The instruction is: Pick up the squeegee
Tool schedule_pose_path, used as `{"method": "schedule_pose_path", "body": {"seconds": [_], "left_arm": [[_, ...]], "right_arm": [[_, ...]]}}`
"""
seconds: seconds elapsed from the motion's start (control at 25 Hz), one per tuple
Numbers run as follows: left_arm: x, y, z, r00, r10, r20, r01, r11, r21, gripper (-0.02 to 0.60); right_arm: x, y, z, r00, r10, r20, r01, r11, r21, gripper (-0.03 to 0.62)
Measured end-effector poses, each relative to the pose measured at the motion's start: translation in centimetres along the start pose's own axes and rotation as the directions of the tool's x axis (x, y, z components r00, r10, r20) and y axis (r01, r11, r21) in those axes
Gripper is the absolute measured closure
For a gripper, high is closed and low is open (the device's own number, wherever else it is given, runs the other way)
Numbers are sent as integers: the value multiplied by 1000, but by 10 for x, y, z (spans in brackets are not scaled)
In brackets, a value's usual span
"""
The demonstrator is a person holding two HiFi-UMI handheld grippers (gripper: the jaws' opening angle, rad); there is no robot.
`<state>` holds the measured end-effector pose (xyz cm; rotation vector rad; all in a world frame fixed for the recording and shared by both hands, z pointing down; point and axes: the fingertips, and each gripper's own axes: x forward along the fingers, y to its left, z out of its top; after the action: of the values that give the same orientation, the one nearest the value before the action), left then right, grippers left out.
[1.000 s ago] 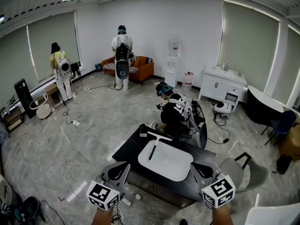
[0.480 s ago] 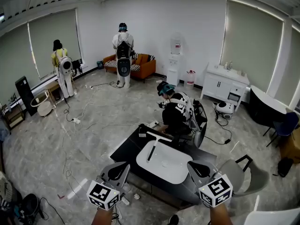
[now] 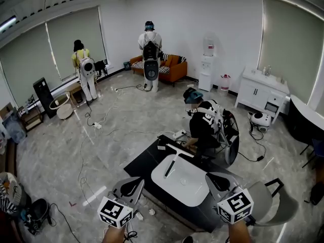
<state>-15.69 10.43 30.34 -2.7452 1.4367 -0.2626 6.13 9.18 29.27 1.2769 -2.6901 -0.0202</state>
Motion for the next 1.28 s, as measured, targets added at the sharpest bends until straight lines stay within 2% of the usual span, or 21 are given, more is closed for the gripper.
{"method": "schedule_pose_path", "body": {"seconds": [0.32, 0.64, 0.88, 1.04, 1.28], "left_arm": [[44, -20, 4, 998, 54, -34, -54, 999, 4, 575], [78, -27, -6, 996, 55, -65, -55, 998, 4, 575], [115, -6, -16, 998, -9, -60, 9, 1000, -10, 575], [145, 9, -17, 995, -94, -46, 93, 996, -12, 575], [176, 49, -20, 979, -205, -18, 204, 979, -11, 575]], "right_arm": [[6, -51, -7, 998, 65, 14, -65, 998, 12, 585], [17, -82, -22, 997, 79, 12, -79, 996, 33, 585], [37, -93, -32, 999, 29, -17, -28, 999, 41, 585], [45, -102, -30, 998, -49, -35, 50, 998, 41, 585], [73, -101, -26, 984, -163, -69, 165, 986, 36, 585]]}}
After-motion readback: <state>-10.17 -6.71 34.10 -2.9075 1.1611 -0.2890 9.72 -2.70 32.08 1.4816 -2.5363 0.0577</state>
